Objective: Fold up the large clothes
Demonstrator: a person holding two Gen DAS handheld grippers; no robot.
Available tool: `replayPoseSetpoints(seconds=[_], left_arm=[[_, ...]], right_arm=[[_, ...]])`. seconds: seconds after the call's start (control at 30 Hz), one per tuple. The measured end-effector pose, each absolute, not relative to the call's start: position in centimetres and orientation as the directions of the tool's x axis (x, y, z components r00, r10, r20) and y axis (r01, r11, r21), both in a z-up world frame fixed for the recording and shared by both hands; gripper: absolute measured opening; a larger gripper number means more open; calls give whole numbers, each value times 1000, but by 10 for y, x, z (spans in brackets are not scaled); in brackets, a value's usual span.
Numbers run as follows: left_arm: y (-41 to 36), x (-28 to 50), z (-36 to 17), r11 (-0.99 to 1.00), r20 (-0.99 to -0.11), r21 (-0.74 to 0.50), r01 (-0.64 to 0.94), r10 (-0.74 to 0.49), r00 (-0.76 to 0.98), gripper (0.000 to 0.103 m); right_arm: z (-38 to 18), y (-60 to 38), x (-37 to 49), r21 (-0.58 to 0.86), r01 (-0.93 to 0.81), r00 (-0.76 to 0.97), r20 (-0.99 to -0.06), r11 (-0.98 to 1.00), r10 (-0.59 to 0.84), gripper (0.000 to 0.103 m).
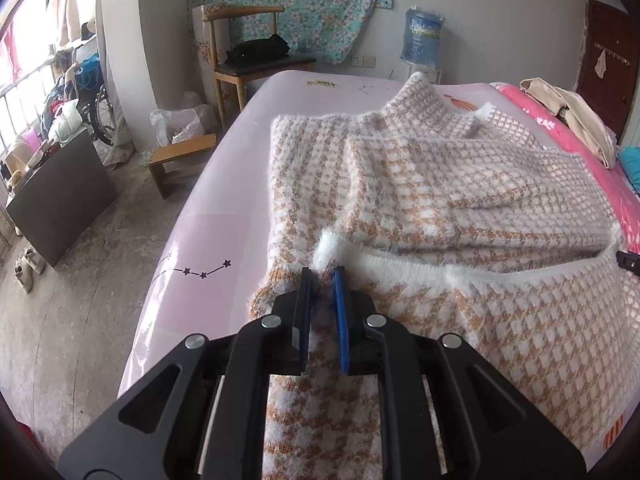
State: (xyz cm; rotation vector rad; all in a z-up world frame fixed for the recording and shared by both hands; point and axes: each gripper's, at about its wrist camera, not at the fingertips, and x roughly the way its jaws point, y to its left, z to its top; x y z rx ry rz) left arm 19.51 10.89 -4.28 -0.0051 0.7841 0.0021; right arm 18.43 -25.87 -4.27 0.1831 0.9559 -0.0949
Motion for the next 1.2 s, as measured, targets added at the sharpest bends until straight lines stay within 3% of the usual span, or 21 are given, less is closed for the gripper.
replayPoseSetpoints(seconds=[0.07, 0.13, 0.17, 0.3, 0.43, 0.5, 0.57, 0.77, 0.93, 1.07, 1.2], left_arm=[[112, 189, -35, 1000, -692, -9, -16, 5, 722, 20], [117, 176, -21, 999, -661, -26, -31, 6, 750, 30], [119, 167, -13, 999, -638, -39, -25, -6, 770, 30], [99, 133, 16, 988, -566, -72, 139, -156, 809, 30], [48, 126, 6, 909, -611, -155, 387, -396, 686, 30], [19, 134, -12, 903, -674, -119, 412, -378, 635, 30], [2, 147, -35, 926, -738, -62, 372, -293, 608, 30], [31, 167, -38, 956, -720, -166, 240, -284, 633, 30], [38, 117, -3, 901, -631, -175, 397, -413, 657, 29], [17, 77, -7, 805, -640, -212, 554, -543, 544, 29], [-6, 75, -47, 848, -746, -124, 514, -422, 515, 30]], right_arm=[[-31, -259, 177, 124, 157, 585, -811, 980, 8, 28], [-14, -259, 164, 117, 162, 620, -784, 980, -9, 50], [-3, -256, 155, 129, 140, 650, -760, 982, 8, 51], [18, -226, 137, 185, -4, 678, -722, 983, 139, 51], [-7, -174, 155, 228, -155, 572, -773, 961, 276, 46], [-28, -153, 170, 239, -176, 505, -811, 955, 296, 38], [-38, -149, 180, 262, -145, 501, -812, 954, 299, 37], [-30, -170, 193, 295, -26, 548, -795, 955, 260, 35], [11, -160, 135, 220, -188, 633, -718, 957, 290, 34], [3, -137, 97, 194, -301, 577, -742, 934, 341, 34], [-41, -124, 97, 179, -277, 507, -807, 944, 302, 32]])
